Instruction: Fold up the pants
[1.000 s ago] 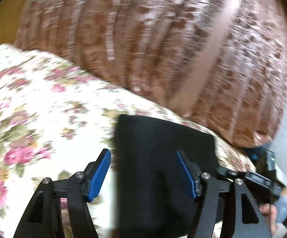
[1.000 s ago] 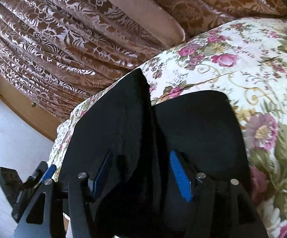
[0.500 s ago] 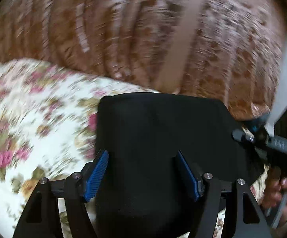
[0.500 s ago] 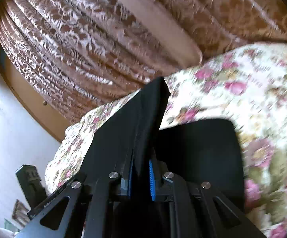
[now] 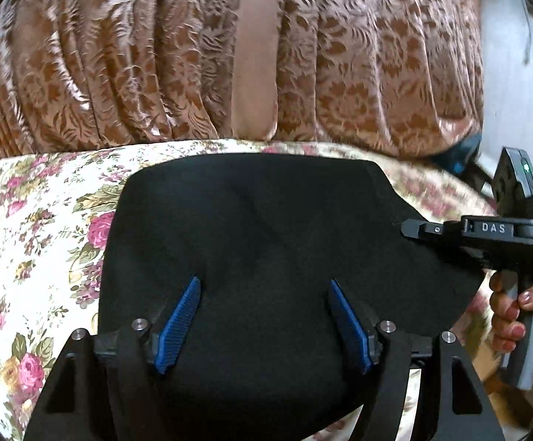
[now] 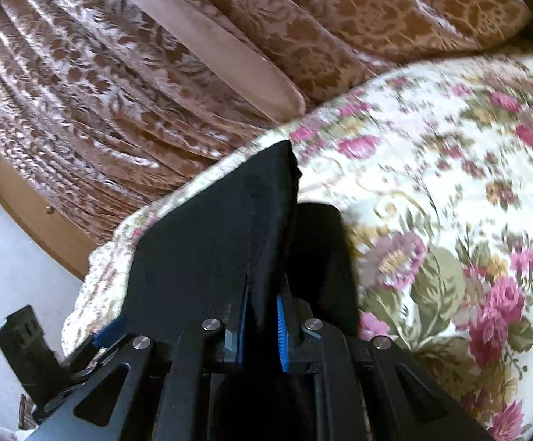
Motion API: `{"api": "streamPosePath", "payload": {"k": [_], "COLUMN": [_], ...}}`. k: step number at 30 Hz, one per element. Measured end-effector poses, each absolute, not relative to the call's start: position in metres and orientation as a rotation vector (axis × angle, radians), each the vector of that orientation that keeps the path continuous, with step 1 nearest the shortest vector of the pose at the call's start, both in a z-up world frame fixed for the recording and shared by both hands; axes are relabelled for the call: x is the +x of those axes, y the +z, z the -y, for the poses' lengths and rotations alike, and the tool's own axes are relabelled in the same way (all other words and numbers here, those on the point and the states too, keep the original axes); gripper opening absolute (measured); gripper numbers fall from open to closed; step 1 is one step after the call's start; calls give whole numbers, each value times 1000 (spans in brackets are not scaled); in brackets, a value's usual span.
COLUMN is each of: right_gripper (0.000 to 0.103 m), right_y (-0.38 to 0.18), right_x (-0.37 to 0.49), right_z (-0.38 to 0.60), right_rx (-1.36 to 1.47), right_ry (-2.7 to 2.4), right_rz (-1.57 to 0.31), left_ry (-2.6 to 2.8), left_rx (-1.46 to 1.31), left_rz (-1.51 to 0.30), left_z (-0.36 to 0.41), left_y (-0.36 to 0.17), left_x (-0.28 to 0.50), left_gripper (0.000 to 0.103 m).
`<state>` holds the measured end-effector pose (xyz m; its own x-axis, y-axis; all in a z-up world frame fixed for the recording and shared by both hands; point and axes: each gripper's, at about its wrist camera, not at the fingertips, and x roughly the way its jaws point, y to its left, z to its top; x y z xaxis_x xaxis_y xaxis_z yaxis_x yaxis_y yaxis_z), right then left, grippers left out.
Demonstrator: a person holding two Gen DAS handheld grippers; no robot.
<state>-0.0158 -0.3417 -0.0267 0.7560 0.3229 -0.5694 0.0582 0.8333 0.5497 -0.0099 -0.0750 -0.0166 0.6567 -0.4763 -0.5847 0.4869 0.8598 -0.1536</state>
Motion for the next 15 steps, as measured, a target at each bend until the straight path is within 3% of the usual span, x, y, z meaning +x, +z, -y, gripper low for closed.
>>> {"api": "streamPosePath", "payload": {"k": [5, 8, 15], "right_gripper": [18, 30, 31], "right_y": [-53, -35, 38], "right_x": [-20, -22, -26], "right_z": [351, 343, 316], "right_rx": [690, 583, 283], "right_ry": [119, 67, 9], "right_rz": [-695, -715, -629], "left_ry": [-533, -538, -493], "left_rx": [92, 36, -111], "left_rz": [-605, -635, -655], "left_z": [80, 68, 30], "left_y": [-23, -13, 20], "left_x": [-20, -18, 17], "left_gripper": [75, 75, 75]}}
